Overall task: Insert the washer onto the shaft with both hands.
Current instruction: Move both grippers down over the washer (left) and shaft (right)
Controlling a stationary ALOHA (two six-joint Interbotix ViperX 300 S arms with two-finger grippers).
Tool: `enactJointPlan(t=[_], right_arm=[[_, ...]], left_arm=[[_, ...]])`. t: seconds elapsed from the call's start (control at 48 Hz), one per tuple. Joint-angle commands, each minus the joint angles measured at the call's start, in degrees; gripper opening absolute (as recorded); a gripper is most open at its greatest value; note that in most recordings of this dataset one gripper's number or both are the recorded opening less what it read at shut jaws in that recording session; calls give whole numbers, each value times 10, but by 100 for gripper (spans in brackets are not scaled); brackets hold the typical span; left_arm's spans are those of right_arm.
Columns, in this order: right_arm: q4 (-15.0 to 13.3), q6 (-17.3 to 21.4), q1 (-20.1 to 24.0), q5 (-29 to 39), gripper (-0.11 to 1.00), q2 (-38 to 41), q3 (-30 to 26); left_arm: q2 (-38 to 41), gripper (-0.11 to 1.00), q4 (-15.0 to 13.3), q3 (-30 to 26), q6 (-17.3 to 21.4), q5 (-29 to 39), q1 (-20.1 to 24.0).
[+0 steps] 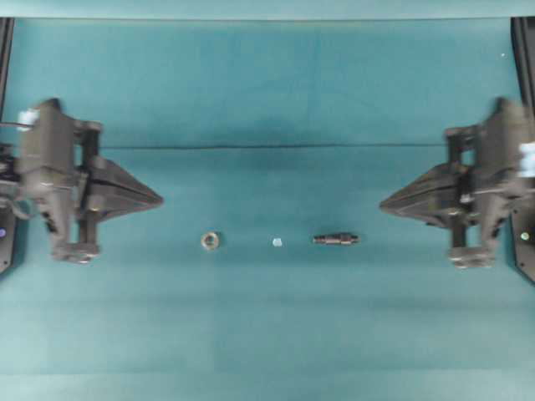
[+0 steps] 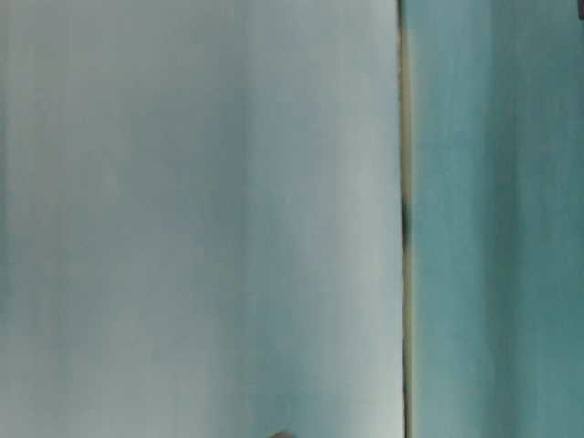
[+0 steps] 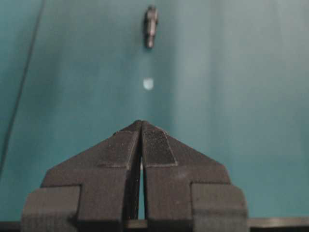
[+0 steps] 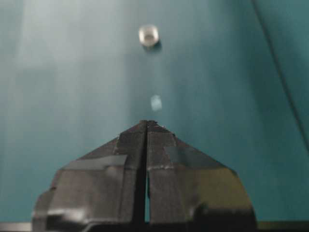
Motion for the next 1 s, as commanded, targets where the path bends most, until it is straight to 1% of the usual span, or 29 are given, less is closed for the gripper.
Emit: enactJointPlan(t=[0.0, 0.146, 0.25, 0.416, 0.479, 0.666, 0.833, 0.979], right_arm=[[2, 6, -2, 27, -10, 40, -36], [-5, 3, -2, 87, -10, 105, -83], [-20, 0, -2, 133, -10, 146, -115], [-25, -1, -2, 163, -10, 182, -142], [-25, -2, -2, 170, -10, 192, -148], [-25, -2, -2, 179, -10, 210, -150], [-26, -3, -2, 185, -10, 217, -149], [-26, -11, -2, 172, -10, 228, -142]], left_arm=[[32, 2, 2, -34, 1, 20, -2], [84, 2, 2, -77, 4, 74, -2], [115, 2, 2, -100, 1, 104, -2], [168, 2, 2, -142, 1, 166, -9], [186, 2, 2, -153, 1, 178, -13], [236, 2, 2, -161, 2, 173, -23], [258, 2, 4, -163, 5, 171, -24], [272, 2, 4, -162, 10, 156, -23]])
